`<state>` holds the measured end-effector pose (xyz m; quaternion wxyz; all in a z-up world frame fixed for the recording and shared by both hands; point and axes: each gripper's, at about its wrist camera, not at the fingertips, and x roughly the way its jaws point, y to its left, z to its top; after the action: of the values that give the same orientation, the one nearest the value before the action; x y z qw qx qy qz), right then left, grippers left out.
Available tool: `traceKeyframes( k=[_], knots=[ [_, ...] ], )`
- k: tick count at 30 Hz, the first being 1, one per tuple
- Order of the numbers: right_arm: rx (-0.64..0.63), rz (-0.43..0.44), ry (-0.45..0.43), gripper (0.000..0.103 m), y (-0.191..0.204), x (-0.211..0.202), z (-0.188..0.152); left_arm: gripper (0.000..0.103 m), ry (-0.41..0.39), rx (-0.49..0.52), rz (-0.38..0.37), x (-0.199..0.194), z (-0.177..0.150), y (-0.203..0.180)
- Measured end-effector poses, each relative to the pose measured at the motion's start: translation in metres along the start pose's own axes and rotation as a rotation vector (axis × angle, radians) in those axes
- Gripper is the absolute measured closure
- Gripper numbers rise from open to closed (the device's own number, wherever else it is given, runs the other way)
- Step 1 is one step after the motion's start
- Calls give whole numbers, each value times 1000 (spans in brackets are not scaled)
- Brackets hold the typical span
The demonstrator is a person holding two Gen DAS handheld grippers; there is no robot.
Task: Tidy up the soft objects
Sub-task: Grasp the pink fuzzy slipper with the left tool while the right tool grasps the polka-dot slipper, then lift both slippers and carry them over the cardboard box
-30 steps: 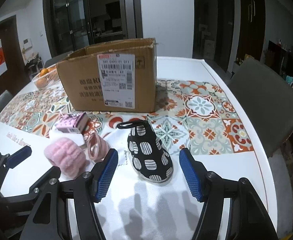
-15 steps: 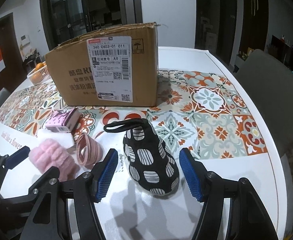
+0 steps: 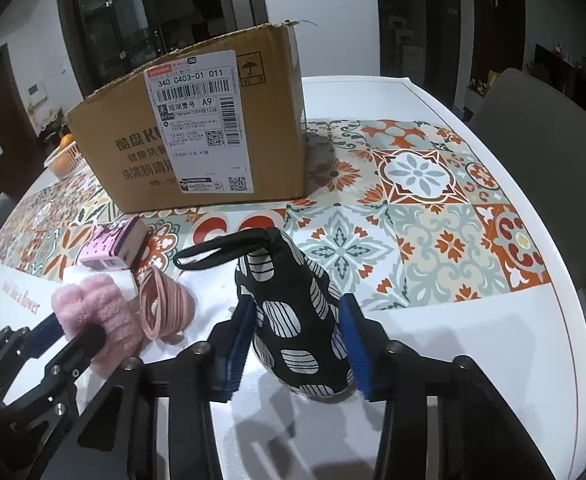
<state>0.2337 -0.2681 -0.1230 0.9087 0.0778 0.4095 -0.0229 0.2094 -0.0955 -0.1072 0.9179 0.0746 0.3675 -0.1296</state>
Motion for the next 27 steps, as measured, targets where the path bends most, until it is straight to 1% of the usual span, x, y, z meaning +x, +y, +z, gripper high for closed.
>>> traceKeyframes(
  k=[1,3,6,14,27],
  knots=[
    [2,-2,0,66,0,-1,0,76,-1,-3,1,-1,0,0],
    [4,-6,-2,72,0,-3,-1,76,-6,-10,5,-3,1,2],
    [3,-5,-9,76,2,-8,-1,76,-8,-23,1,-7,2,4],
    [-10,-5,-45,78,8,-28,-2,77,-35,-42,-4,-24,3,7],
    [-22,13,-136,78,22,-78,-2,77,-125,-49,-9,-73,11,12]
  ],
)
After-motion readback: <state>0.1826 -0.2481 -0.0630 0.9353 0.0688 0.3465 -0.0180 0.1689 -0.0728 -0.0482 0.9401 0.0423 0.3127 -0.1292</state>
